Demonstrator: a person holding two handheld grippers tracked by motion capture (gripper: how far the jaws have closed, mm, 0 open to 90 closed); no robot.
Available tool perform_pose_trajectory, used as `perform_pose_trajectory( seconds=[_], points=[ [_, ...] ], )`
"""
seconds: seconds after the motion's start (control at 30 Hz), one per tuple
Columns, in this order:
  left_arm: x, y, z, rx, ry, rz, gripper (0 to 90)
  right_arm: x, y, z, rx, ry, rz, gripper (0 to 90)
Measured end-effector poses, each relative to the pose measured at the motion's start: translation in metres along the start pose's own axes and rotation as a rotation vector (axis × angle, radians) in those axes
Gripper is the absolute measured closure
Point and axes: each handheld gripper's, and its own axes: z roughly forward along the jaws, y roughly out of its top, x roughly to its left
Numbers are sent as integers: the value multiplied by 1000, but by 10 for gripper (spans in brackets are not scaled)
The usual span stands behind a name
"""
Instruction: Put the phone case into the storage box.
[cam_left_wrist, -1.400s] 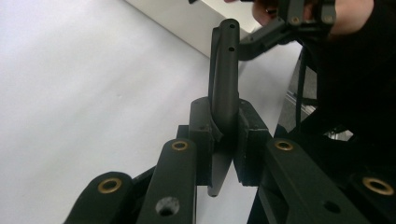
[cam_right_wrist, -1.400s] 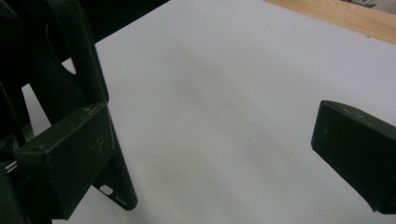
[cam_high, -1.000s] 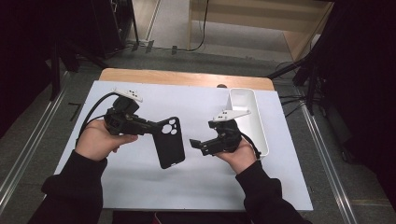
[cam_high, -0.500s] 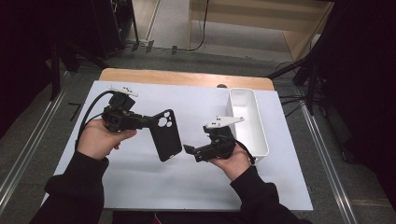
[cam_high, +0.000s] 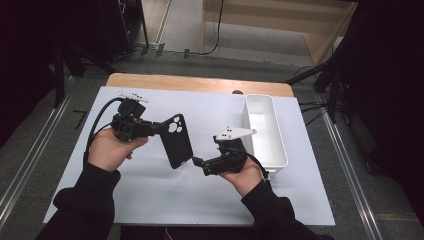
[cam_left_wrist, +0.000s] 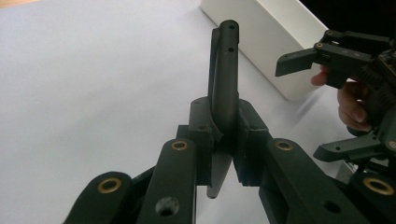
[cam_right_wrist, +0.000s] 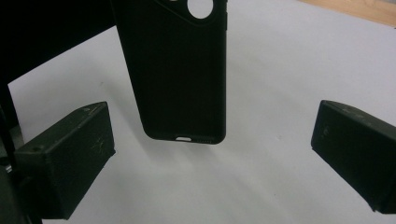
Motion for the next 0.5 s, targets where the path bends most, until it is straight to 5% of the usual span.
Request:
perform_pose_trajectory(
  seconds=[0.5],
  points=[
    [-11,1,9,2,6,-29,790,6,3,4,-54,-20,15,0]
  ],
)
